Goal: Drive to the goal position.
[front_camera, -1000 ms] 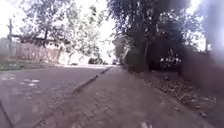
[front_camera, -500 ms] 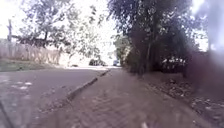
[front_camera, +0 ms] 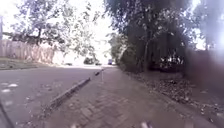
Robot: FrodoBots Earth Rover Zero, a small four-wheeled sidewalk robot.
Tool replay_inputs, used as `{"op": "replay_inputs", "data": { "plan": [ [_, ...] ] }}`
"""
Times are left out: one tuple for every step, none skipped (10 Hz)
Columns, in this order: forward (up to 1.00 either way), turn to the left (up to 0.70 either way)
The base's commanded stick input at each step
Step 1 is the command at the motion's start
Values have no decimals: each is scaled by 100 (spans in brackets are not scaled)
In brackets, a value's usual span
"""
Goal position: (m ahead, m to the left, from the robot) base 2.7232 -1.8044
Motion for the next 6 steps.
{"op": "replay_inputs", "data": {
  "plan": [
    [68,0],
    [68,0],
    [68,0],
    [68,0],
    [68,0],
    [68,0]
  ]
}}
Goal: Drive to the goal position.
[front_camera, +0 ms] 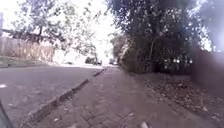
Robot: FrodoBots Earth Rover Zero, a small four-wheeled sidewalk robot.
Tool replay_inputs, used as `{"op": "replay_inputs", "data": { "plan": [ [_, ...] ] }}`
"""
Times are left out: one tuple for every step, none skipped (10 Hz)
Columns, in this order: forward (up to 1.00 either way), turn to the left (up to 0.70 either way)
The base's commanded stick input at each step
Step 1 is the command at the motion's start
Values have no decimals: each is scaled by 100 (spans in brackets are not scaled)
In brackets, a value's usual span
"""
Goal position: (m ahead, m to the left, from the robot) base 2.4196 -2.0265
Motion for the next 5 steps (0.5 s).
{"op": "replay_inputs", "data": {
  "plan": [
    [68,0],
    [68,0],
    [68,0],
    [68,0],
    [68,0]
  ]
}}
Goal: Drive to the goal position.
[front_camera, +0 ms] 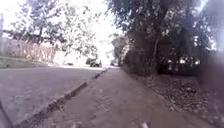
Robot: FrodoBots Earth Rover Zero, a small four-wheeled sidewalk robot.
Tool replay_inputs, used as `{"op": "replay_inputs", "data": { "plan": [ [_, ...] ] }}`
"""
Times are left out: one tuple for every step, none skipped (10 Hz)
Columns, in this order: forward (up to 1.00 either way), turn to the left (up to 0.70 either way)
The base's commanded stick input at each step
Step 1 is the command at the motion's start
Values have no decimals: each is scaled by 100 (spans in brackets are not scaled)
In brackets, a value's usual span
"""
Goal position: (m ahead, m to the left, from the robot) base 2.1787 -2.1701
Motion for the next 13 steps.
{"op": "replay_inputs", "data": {
  "plan": [
    [68,0],
    [68,0],
    [68,0],
    [68,0],
    [68,0],
    [68,0],
    [68,0],
    [68,0],
    [68,0],
    [68,0],
    [68,0],
    [68,0],
    [68,0]
  ]
}}
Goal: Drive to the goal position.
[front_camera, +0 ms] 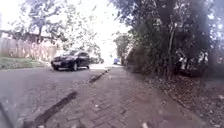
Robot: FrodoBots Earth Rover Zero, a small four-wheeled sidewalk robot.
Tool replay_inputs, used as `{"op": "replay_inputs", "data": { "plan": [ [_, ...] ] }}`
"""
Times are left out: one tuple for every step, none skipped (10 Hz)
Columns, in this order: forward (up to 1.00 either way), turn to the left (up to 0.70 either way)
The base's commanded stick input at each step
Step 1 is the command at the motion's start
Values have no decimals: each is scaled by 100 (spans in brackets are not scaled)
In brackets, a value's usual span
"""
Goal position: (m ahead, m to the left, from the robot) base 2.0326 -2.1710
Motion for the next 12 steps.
{"op": "replay_inputs", "data": {
  "plan": [
    [68,-4],
    [68,-19],
    [68,-33],
    [68,-33],
    [68,-33],
    [68,-33],
    [68,-17],
    [68,0],
    [68,0],
    [68,0],
    [68,0],
    [68,0]
  ]
}}
